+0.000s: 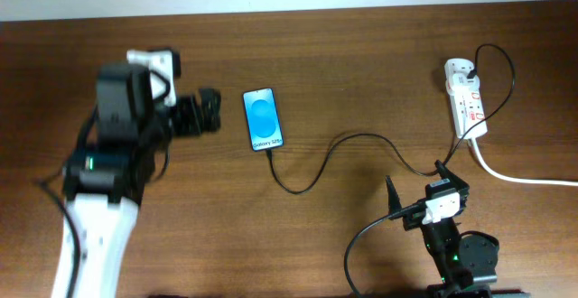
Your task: Plug charger to phone and switch on socket
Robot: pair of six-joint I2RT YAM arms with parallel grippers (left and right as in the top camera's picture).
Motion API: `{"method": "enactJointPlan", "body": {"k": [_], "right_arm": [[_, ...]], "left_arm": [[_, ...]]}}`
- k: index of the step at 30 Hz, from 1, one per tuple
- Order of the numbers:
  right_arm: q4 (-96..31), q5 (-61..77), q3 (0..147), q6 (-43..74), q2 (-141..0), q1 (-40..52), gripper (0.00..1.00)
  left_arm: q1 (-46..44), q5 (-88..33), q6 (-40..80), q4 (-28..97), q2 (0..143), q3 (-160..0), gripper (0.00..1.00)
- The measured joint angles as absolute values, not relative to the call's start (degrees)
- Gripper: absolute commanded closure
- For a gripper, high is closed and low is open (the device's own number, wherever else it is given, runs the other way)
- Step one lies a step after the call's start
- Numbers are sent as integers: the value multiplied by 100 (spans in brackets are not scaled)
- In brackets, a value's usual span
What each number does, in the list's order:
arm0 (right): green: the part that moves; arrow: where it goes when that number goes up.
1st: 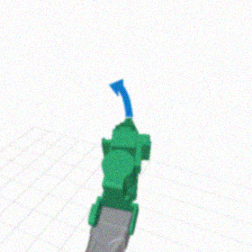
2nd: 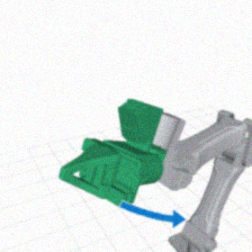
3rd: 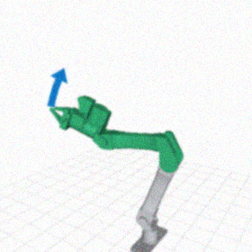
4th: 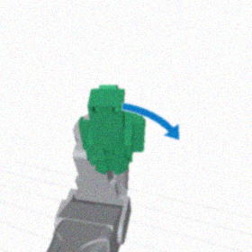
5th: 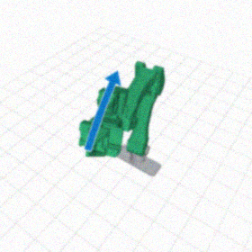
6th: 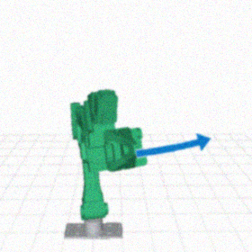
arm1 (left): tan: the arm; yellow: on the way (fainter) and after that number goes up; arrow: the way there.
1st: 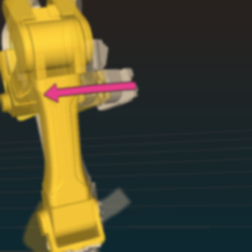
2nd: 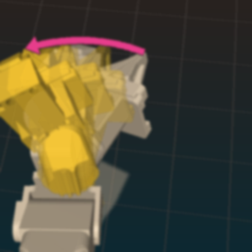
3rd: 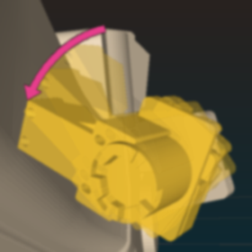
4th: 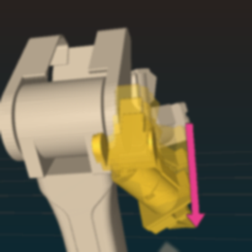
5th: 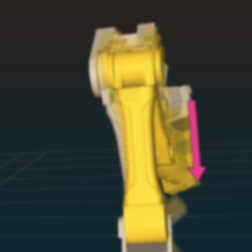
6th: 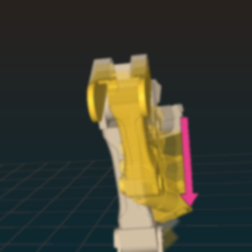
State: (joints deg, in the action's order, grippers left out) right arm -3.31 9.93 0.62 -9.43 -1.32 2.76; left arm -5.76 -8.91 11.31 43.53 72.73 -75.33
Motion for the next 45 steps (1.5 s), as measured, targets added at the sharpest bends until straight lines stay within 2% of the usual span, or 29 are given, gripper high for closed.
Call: {"method": "enactJointPlan", "body": {"k": [1, 3, 6, 12, 14, 17, 20, 25, 45], "right_arm": [[-331, 993, 62, -945, -128, 276, 1], [-336, 993, 62, -945, -132, 276, 2], [-333, 991, 62, -945, -126, 276, 2], [-336, 993, 62, -947, -123, 276, 2], [-336, 991, 62, -950, -123, 276, 2], [-336, 993, 62, -947, -123, 276, 2], [-338, 993, 62, -950, -130, 276, 2], [-336, 993, 62, -947, -128, 276, 2], [-336, 993, 62, -950, -128, 276, 2]], "left_arm": [[-580, -825, 1039, 3957, 6600, -6737, 1], [-582, -784, 679, 2403, 5358, -4895, 1], [-582, -764, 187, 657, 3767, -3000, 1], [-582, -744, -480, -1741, 2355, -504, 1], [-580, -744, -661, -1800, 2069, -193, 1], [-395, -742, -777, -1068, 1439, -71, 1], [-257, -722, -797, 307, 757, -73, 1], [-259, -701, -799, 364, 106, -67, 1], [-259, -703, -797, 368, 84, -67, 1]]}}
